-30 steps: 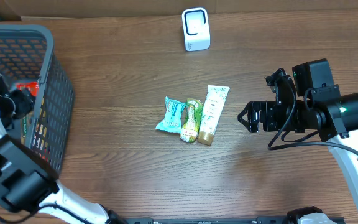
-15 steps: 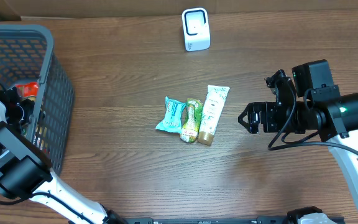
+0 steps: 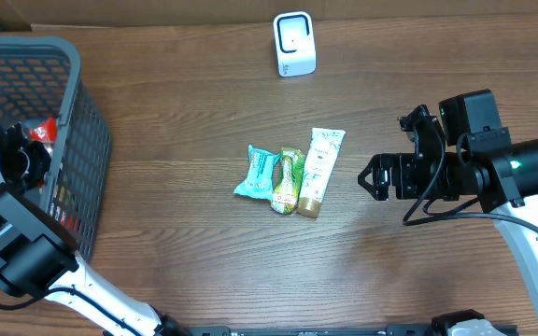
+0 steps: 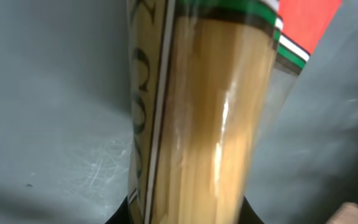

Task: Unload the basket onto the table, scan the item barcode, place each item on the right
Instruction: 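Reach into the basket and grasp the San Remo spaghetti pack with left gripper, then lay the spaghetti pack on the table left of the wipe pack, then move the right gripper to the Pantene tube and grasp it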

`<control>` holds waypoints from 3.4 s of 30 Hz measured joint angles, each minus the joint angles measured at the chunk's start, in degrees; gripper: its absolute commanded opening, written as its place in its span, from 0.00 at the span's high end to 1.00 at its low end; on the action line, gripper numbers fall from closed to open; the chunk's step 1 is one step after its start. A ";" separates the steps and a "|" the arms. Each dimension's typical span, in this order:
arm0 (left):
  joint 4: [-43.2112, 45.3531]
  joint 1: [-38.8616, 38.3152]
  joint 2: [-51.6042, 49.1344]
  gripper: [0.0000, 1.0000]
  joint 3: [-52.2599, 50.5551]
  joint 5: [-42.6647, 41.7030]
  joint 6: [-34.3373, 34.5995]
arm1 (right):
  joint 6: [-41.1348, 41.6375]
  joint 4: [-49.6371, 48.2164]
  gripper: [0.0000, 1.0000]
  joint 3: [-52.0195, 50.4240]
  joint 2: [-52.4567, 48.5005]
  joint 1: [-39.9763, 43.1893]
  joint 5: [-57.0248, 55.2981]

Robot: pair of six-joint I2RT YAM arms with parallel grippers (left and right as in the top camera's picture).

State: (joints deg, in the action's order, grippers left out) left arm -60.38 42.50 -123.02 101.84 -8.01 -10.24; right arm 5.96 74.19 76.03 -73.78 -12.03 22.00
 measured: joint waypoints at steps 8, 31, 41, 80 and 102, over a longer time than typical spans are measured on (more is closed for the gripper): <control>-1.25 -0.04 7.87 0.96 8.20 -4.13 3.41 | 0.02 -0.02 0.00 0.00 0.00 -0.02 0.00; -16.72 -8.37 46.07 0.96 24.30 -24.79 11.65 | 0.00 1.05 0.00 0.00 0.00 0.00 0.55; -21.24 -28.87 43.23 0.96 5.27 -16.76 12.04 | 0.00 0.31 0.00 0.00 0.00 0.00 0.66; -0.26 -53.72 34.64 0.00 -11.50 0.13 27.02 | 3.21 -5.46 0.06 0.02 -2.58 -0.02 0.48; -3.78 -53.72 40.06 0.00 -6.56 0.11 26.84 | 8.96 -18.88 0.21 -0.09 -32.68 -6.34 5.27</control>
State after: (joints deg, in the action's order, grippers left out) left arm -64.16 -11.22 -82.96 95.29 -7.90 16.60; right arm 14.92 55.31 75.94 -106.45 -18.37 27.27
